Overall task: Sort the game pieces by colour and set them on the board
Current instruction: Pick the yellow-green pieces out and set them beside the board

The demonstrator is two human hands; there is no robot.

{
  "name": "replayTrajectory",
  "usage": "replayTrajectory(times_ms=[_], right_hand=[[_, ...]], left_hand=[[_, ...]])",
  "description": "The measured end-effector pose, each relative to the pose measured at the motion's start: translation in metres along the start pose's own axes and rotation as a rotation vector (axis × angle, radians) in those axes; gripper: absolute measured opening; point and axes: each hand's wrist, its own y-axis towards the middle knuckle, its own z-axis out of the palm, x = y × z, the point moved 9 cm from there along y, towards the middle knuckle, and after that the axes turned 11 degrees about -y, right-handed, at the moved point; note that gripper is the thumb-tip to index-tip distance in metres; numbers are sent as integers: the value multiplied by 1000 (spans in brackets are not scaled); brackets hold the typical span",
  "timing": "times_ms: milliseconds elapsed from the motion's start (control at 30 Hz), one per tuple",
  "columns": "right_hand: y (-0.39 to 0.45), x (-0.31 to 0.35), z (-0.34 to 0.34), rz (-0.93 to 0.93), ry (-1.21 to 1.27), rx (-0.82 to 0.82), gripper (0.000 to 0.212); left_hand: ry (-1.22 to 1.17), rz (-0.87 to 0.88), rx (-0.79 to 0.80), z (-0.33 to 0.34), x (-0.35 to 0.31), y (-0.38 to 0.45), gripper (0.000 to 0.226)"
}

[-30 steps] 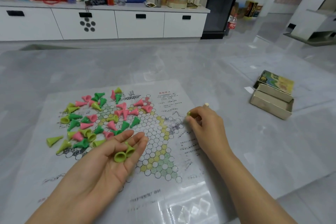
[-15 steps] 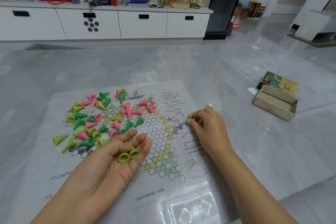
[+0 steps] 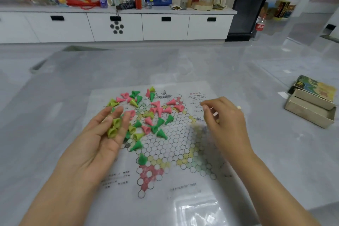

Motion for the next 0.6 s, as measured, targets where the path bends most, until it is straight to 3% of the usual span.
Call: replayTrajectory(times_ms=[133,300,467,600], right_hand=[[-12,69,46,-306,5,281,24],[-23,110,85,-490,-91,377,27],[-20,112,99,-462,-129,384,22],[-15,115,92,-429,-29,342,15]], left_hand=[[62,2,-47,-9,-10,2,13],[377,85,-33,-15,-22,3,11],[687,191,23,-12,-34,0,10],[943,256,37,-11,-36,1,29]])
